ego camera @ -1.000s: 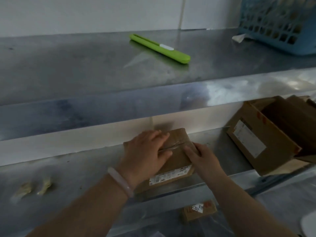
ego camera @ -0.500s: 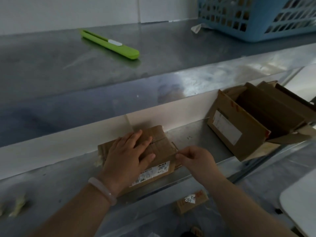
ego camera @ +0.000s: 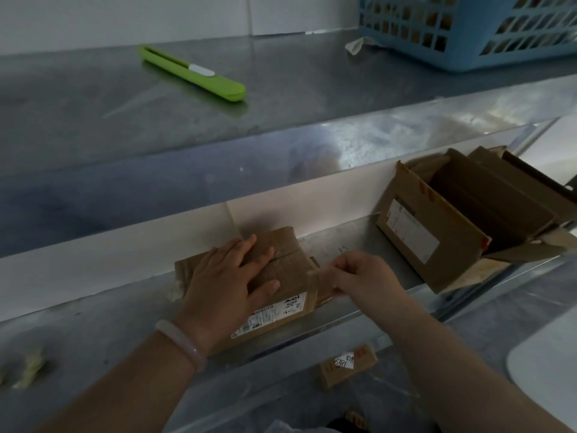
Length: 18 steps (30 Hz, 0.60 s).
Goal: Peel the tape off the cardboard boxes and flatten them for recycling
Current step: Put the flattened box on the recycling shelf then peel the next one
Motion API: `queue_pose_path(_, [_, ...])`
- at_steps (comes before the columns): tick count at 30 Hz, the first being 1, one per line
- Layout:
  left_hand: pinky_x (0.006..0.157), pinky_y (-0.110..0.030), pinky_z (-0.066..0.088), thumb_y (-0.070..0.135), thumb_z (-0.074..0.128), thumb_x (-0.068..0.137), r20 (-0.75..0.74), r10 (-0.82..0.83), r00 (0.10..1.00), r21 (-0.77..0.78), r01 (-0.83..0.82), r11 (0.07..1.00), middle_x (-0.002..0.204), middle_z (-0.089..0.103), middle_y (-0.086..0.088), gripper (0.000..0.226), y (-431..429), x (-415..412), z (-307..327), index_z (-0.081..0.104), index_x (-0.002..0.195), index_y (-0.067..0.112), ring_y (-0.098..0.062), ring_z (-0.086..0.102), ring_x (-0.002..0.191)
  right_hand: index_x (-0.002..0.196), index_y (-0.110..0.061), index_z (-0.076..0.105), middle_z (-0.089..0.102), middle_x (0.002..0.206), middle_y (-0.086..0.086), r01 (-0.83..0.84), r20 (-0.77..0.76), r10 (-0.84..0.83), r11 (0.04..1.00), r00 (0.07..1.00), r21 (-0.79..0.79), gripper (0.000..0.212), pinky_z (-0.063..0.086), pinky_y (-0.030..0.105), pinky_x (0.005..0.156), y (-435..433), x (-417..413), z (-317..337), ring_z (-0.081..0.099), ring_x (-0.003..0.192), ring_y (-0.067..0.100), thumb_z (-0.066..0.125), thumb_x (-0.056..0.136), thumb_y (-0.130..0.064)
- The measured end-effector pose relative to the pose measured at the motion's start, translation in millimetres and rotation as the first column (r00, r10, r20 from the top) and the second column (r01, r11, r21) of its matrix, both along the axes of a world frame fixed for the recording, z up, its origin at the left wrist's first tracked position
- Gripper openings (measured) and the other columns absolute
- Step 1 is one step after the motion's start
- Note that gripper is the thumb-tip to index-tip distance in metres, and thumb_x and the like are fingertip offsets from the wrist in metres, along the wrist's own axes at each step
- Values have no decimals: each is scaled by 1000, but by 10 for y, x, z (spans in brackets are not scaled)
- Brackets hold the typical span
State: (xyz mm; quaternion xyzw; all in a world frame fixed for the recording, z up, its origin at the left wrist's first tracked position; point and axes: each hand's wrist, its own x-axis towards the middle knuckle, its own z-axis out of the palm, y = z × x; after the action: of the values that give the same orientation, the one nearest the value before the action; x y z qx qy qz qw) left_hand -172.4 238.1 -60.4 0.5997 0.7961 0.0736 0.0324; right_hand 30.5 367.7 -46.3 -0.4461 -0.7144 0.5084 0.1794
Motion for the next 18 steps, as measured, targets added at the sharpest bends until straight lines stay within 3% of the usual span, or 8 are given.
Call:
queue_pose_path(2, [116,-36,0,78,5,77,16,-5,1000,-2,5,1000,159,12,12,75,-5,2,-4,26,144,51,-14,8,145,75,-24,71,73,75,-3,66,-50,-65,998,997,25,10,59,44,79,96,-31,31,71,73,18,72,81,-32])
queue_pose_path(6, [116,-34,0,79,4,76,18,-19,1000,-9,19,1000,158,12,14,75,-10,-15,-12,24,143,53,-13,7,145,83,-23,71,73,78,-8,95,-72,-92,995,993,43,5,60,38,77,285,-149,51,71,76,10,69,87,-25])
queue_pose_path(10, [116,-34,0,80,4,76,14,-15,1000,-5,15,1000,158,11,15,73,-18,-17,-22,22,142,54,-11,5,145,94,-8,67,75,91,7,71,-256,-145,959,956,-275,7,60,38,79,319,-292,31,73,85,18,65,90,-13])
queue_pose_path(14, [116,-33,0,79,8,78,55,-17,998,16,16,1000,158,13,15,71,-27,-20,-9,25,142,54,-11,7,144,99,-8,65,73,84,13,-48,-418,-114,932,901,-358,17,59,36,80,371,-209,60,72,82,24,70,84,0])
queue_pose_path(16, [116,-33,-1,79,8,79,45,-23,999,17,22,1000,158,13,15,70,-35,-21,-7,23,142,54,-11,7,144,102,-13,68,73,83,9,-121,-398,7,958,917,-261,26,59,29,78,418,-119,92,72,82,22,72,81,0])
queue_pose_path(18, [116,-34,0,79,7,78,38,-25,999,11,24,1000,158,12,15,71,-37,-18,-7,22,142,53,-11,6,145,98,-25,71,74,83,-3,-137,-207,132,991,970,-11,24,55,16,73,446,-90,101,71,81,9,75,81,-8])
